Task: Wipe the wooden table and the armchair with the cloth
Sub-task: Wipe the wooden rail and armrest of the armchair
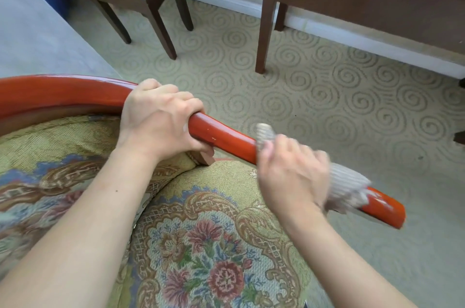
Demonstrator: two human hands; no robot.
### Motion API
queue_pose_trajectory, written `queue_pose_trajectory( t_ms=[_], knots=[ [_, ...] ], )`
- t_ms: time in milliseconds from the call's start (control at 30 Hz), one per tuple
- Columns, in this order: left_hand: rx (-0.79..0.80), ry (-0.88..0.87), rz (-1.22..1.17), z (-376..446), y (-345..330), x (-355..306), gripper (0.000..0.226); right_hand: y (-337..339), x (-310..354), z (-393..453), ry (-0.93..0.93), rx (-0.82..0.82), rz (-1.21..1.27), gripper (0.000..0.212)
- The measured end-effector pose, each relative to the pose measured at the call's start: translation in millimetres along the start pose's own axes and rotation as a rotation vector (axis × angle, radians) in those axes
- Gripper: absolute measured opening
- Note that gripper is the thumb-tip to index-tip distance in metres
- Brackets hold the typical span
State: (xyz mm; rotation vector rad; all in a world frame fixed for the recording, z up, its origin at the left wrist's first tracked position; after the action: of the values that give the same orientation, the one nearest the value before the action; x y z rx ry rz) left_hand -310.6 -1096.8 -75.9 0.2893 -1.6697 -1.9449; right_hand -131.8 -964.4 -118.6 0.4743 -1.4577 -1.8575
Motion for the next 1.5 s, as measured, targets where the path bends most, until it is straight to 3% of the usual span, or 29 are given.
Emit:
queue_pose_trajectory(
  t_ms=[133,233,367,500,600,767,1033,1100,1300,1400,1500],
  knots=[
    [-0.056,0.007,0.009,-2,-1,-3,0.056,-13,69,22,0.015,0.111,0.173,0.032],
    [-0.067,0.0,0.008,-2,0,-4,0.052,-13,67,23,0.104,0.08,0.234,0.035],
    [-0.01,-0.009,0.013,0,-1,-2,0.071,-1,2,4,0.263,0.03,0.168,0.033],
    [-0.01,0.002,0.013,0,-3,-2,0.077,19,-101,-18,0.218,-0.009,0.084,0.04],
    [0.022,0.017,0.01,2,-4,-2,0.081,24,-136,-28,0.142,0.006,0.099,0.045],
    [0.009,0.017,0.012,1,-1,-2,0.074,10,-74,-17,0.032,-0.1,0.033,0.033],
    [-0.066,0.018,0.034,-2,3,-6,0.047,-13,73,26,0.046,0.119,0.272,0.036],
    [-0.075,0.022,0.026,-2,5,-8,0.046,-13,71,25,0.086,0.142,0.317,0.038],
    [-0.031,0.01,0.008,0,4,-5,0.065,-8,1,-6,0.225,0.013,0.259,0.033],
    [-0.031,0.001,0.004,-2,3,-1,0.067,-6,2,-15,0.098,-0.039,0.238,0.031],
    [-0.104,-0.012,0.017,-3,0,-1,0.051,-12,51,3,-0.029,-0.037,0.263,0.031]
  ],
)
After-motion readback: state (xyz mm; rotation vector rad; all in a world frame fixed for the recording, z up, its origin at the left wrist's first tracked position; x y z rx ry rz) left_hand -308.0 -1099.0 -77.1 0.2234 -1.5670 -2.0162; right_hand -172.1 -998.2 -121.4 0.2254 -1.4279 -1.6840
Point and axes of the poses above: each hand's wrist, its own z-axis towards the middle knuckle, its own y-axis out of the back of the hand, x = y × z, the point moved 1 cm from there along z, towards the middle knuckle, and after that the axes turned 8 degrees about -x, right-handed, at the moved point
